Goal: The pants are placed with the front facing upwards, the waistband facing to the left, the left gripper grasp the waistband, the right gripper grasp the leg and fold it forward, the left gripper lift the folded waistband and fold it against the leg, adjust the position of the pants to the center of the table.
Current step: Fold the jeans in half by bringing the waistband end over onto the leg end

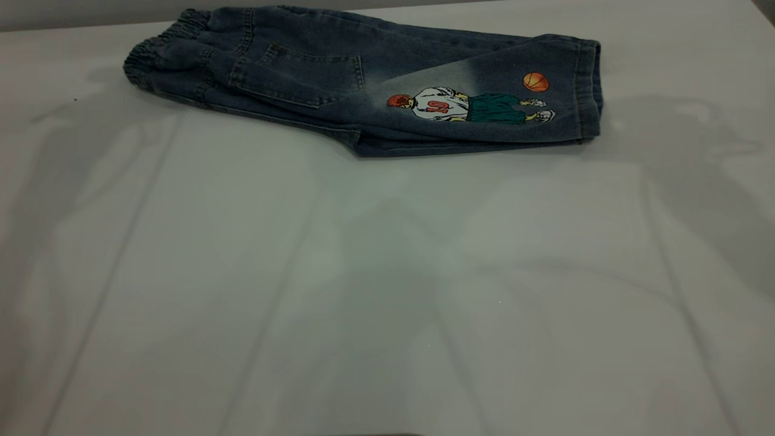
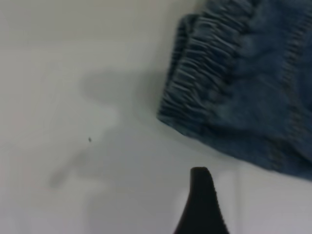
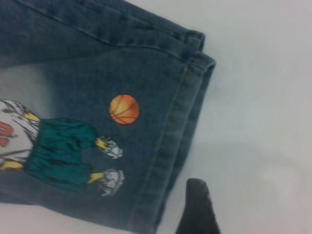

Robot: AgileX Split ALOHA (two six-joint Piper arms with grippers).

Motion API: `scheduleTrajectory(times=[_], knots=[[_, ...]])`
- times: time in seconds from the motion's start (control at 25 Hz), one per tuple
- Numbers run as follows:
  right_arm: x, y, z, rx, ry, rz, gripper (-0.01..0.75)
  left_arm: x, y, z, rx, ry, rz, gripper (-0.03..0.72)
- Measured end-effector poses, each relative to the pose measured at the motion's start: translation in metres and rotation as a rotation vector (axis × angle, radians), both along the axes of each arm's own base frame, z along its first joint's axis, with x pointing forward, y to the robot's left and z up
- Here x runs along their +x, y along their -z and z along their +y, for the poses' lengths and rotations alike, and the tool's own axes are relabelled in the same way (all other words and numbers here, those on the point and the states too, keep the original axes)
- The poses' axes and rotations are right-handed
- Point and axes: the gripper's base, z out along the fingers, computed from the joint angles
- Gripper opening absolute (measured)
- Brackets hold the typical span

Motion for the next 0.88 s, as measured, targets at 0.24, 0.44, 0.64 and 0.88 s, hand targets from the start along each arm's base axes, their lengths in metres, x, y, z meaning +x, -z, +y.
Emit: scheduleTrajectory(times=[0.24, 0.44, 0.64, 0.88], knots=[[-0.001, 0.001, 0.005, 0.107, 0.066, 0.02, 0.438, 0.02, 0.046, 0.012, -0.011, -0.037, -0.001, 0.485], [-0.002, 0.001, 0.005, 0.113, 0.074, 0.037, 0.438, 0.038, 0.069, 0.012, -0.012, -0.041, -0.02, 0.485], [-0.003, 0.002, 0.005, 0.111, 0.075, 0.046, 0.438, 0.051, 0.092, 0.013, -0.012, -0.044, -0.022, 0.485], [-0.004, 0.002, 0.005, 0.112, 0.077, 0.052, 0.438, 0.061, 0.12, 0.004, -0.074, -0.055, -0.012, 0.485]])
